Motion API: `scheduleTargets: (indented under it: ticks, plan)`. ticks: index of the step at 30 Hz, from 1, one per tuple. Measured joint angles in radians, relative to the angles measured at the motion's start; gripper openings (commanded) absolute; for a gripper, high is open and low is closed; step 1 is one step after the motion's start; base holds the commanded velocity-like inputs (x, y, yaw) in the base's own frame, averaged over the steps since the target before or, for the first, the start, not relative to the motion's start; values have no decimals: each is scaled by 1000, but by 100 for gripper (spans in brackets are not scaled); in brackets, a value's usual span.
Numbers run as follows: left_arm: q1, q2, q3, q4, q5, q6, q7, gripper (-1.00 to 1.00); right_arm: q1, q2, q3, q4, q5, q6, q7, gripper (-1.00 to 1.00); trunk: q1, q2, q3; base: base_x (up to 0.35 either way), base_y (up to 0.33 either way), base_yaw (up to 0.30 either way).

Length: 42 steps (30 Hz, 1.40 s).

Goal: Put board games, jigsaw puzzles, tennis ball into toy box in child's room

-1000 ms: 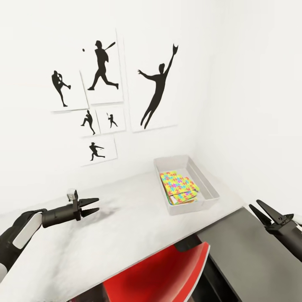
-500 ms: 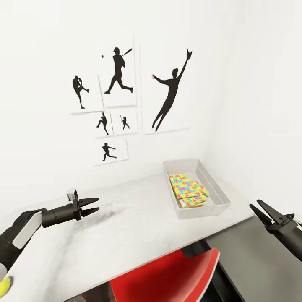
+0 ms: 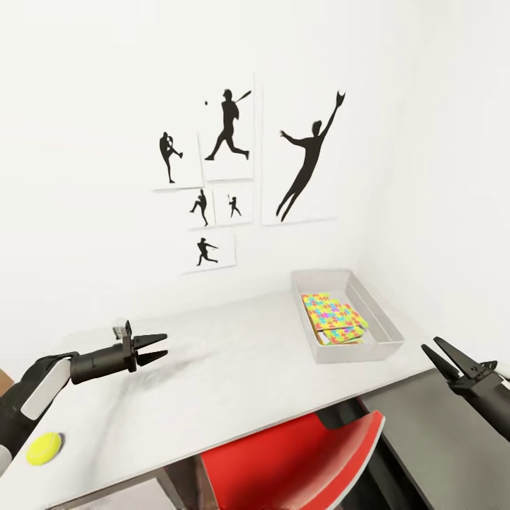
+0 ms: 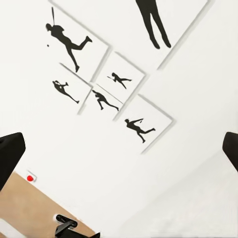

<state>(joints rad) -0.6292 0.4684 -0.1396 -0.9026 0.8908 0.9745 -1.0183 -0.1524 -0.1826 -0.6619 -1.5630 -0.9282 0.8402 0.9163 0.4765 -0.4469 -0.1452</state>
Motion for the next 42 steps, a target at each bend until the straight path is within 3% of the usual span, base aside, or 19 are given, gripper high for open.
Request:
scheduleTargets:
  ticks: [14,42]
  plan:
    - [0,0,0,-1,0,0,0,100,0,0,1,0,0,0,-1,100,0,0,5,-23,79,229]
    - [0,0,0,-1,0,0,0,100,0,0,5,1,0,0,-5,100,0,0,20,0,261,272]
